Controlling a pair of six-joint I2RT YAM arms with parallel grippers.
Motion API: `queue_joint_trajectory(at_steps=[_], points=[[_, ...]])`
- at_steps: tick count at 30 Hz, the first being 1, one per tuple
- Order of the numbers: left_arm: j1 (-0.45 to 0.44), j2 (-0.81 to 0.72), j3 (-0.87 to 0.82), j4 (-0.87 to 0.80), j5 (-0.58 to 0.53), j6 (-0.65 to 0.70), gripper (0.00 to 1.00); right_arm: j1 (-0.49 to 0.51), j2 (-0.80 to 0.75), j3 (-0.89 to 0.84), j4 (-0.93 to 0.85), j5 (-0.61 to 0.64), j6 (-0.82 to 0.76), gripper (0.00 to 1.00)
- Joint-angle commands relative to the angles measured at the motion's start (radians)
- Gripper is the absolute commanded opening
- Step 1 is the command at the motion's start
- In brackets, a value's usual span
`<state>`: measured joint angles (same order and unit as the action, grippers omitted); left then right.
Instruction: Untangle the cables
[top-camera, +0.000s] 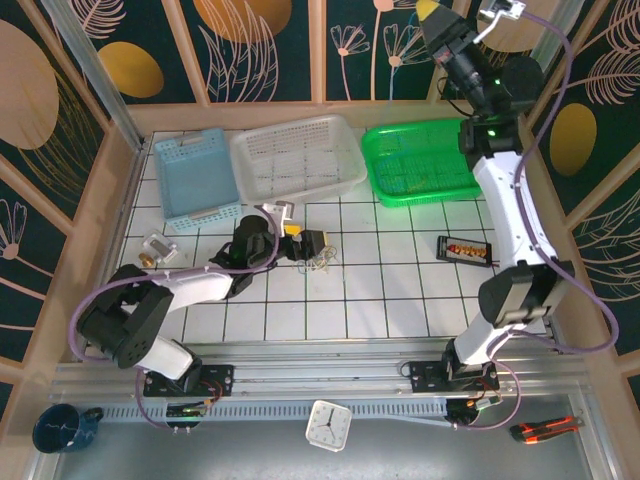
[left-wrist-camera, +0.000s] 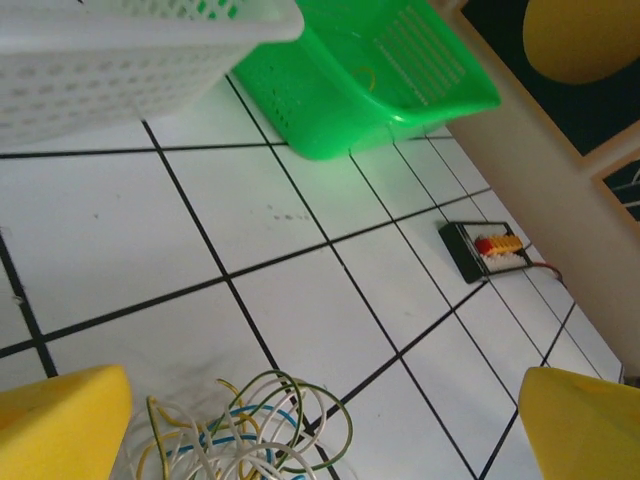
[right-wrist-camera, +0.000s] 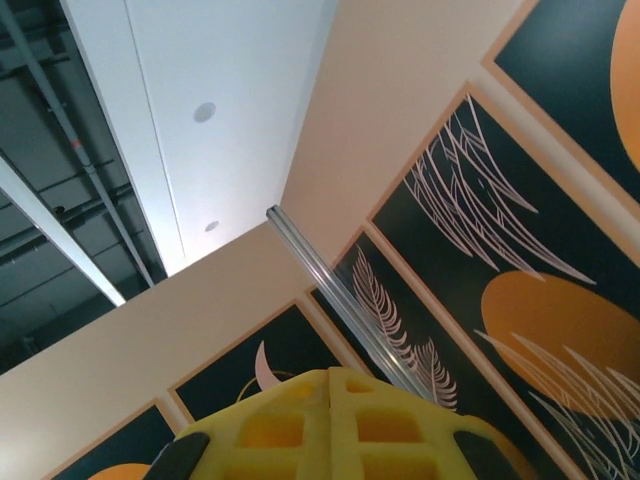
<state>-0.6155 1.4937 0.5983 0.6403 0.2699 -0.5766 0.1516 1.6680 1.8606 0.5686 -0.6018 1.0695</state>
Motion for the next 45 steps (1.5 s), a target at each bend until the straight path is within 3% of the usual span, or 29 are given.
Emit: queue_joint_trajectory(at_steps=[1,6,14,22,28,33,34,36,38,41,45], points=[[-0.004,-0.053,0.009,-0.07,-0.096,-0.032,0.99,0.033,0.042,0.096,-0.019,-0.021,-0.047,0.0],[0.006,-0.132,-0.008,-0.165,-0.27,-0.101,0.99,0.07,0.164,0.233,-0.073,-0.024,-0.069,0.0],[0.055,-0.265,-0.019,-0.291,-0.38,-0.173,0.99,0.115,0.369,0.395,-0.079,-0.005,-0.072,0.0],[0.066,-0.395,-0.074,-0.281,-0.426,-0.217,0.99,0.171,0.519,0.188,0.147,-0.015,-0.087,0.0],[0.071,-0.423,-0.093,-0.285,-0.432,-0.22,0.99,0.218,0.593,0.085,0.12,-0.061,-0.131,0.0],[0.071,-0.413,-0.095,-0.274,-0.427,-0.224,0.99,0.263,0.6,0.06,-0.052,-0.07,-0.261,0.0],[0.071,-0.409,-0.094,-0.273,-0.425,-0.224,0.99,0.268,0.604,0.069,-0.102,-0.07,-0.291,0.04],[0.072,-0.4,-0.092,-0.269,-0.418,-0.225,0.99,0.273,0.602,0.087,-0.193,-0.063,-0.35,0.34],[0.073,-0.391,-0.09,-0.264,-0.408,-0.227,0.99,0.273,0.575,0.074,-0.237,-0.042,-0.389,0.52],[0.073,-0.375,-0.089,-0.258,-0.392,-0.228,0.99,0.267,0.514,0.034,-0.259,-0.019,-0.421,0.62],[0.072,-0.356,-0.093,-0.243,-0.378,-0.241,0.99,0.261,0.429,-0.031,-0.28,-0.009,-0.458,0.62]])
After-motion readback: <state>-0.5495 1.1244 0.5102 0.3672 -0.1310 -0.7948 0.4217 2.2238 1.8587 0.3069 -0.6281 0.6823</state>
